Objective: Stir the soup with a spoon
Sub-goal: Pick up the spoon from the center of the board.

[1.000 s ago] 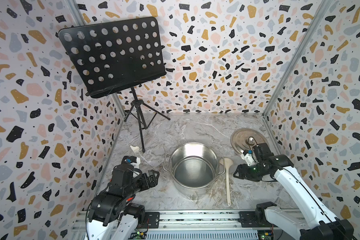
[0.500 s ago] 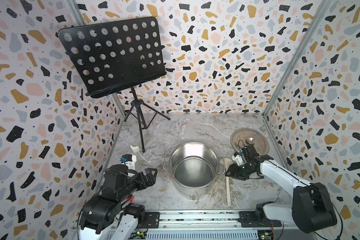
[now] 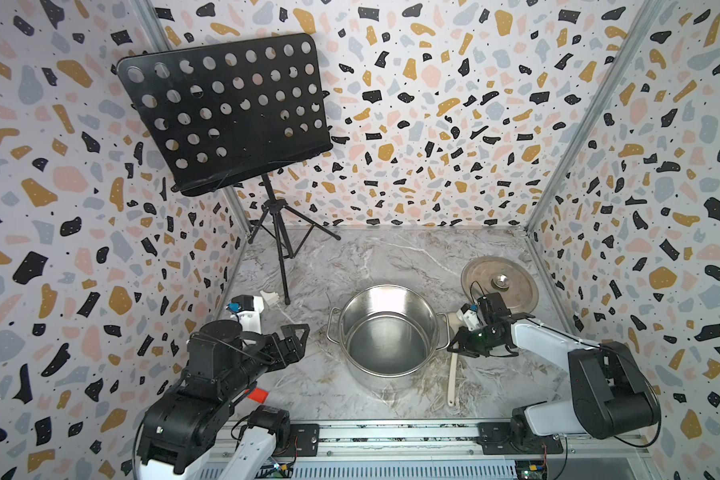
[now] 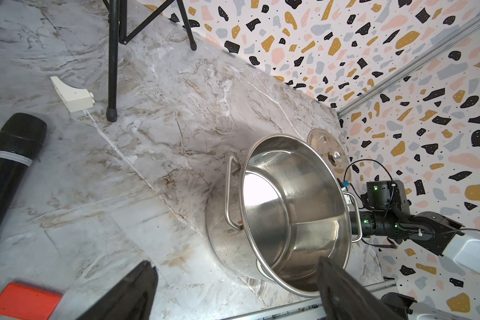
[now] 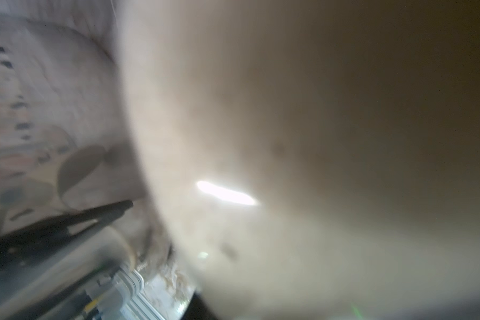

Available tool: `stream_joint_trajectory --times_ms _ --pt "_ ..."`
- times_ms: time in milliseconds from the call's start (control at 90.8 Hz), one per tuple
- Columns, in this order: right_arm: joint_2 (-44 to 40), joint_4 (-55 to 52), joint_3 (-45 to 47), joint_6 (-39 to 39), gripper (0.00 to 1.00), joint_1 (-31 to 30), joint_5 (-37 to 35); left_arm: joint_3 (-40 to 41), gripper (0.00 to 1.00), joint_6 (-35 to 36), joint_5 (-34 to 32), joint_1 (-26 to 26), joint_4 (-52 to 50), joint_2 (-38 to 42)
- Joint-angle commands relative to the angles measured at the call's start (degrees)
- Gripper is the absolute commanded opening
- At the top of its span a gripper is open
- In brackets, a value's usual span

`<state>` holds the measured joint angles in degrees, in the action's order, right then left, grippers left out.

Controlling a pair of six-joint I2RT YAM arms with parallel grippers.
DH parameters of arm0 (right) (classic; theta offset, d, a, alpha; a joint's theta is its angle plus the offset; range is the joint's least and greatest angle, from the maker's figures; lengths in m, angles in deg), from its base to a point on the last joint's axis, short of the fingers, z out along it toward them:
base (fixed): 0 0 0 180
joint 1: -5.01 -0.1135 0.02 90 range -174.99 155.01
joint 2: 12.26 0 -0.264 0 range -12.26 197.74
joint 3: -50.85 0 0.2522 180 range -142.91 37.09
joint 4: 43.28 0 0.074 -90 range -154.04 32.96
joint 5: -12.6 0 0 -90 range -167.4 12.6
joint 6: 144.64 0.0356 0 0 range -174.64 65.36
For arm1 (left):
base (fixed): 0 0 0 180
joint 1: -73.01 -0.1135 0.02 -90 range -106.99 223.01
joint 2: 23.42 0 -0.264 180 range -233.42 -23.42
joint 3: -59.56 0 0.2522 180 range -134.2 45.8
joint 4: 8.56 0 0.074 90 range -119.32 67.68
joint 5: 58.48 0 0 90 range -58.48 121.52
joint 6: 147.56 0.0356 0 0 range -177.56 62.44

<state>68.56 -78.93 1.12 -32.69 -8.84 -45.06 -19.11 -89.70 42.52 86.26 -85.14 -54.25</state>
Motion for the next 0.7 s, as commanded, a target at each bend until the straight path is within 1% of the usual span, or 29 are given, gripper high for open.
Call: stream_joint_trajectory --times_ms 0,44,165,286,385,474,529,584,628,694 --pt "-0.54 -4.13 -1.49 0.27 0.05 -0.13 -2.38 -0.98 0.89 2.08 -0.05 0.15 2.40 -0.34" --pt "-1.33 -7.24 -3.20 -0.39 0.00 -0.13 -4.27 -0.81 0.88 3.02 0.00 0.19 3.04 -0.37" --pt "-5.82 -17.14 -9.51 -1.83 0.00 -0.13 -9.47 -0.62 0.85 6.29 -1.08 0.19 5.34 -0.37" --pt "-10.78 -29.63 -18.47 -2.96 0.00 -0.13 -14.71 -0.21 0.81 12.64 -0.85 0.19 10.36 -0.15" --pt "-13.48 -38.70 -26.60 -3.96 0.00 -0.13 -16.29 1.39 0.75 17.89 1.80 0.19 17.37 0.65" --pt "-14.16 -45.14 -34.68 -4.86 0.00 -0.13 -16.29 3.91 0.70 21.93 6.01 0.21 24.87 1.48" --pt "-14.17 -48.38 -39.97 -5.19 0.00 -0.13 -14.20 5.49 0.67 24.55 9.08 0.27 28.97 1.74" --pt "-13.70 -50.96 -44.92 -5.21 0.00 -0.13 -8.98 6.69 0.64 27.14 11.10 0.28 32.25 2.03" --pt "-13.14 -51.82 -47.93 -4.75 0.00 -0.13 -2.42 7.58 0.63 28.82 12.23 0.32 35.05 2.34" --pt "-12.01 -51.37 -51.02 -1.81 0.00 -0.32 9.71 8.91 0.61 32.34 14.94 0.51 38.37 3.01"
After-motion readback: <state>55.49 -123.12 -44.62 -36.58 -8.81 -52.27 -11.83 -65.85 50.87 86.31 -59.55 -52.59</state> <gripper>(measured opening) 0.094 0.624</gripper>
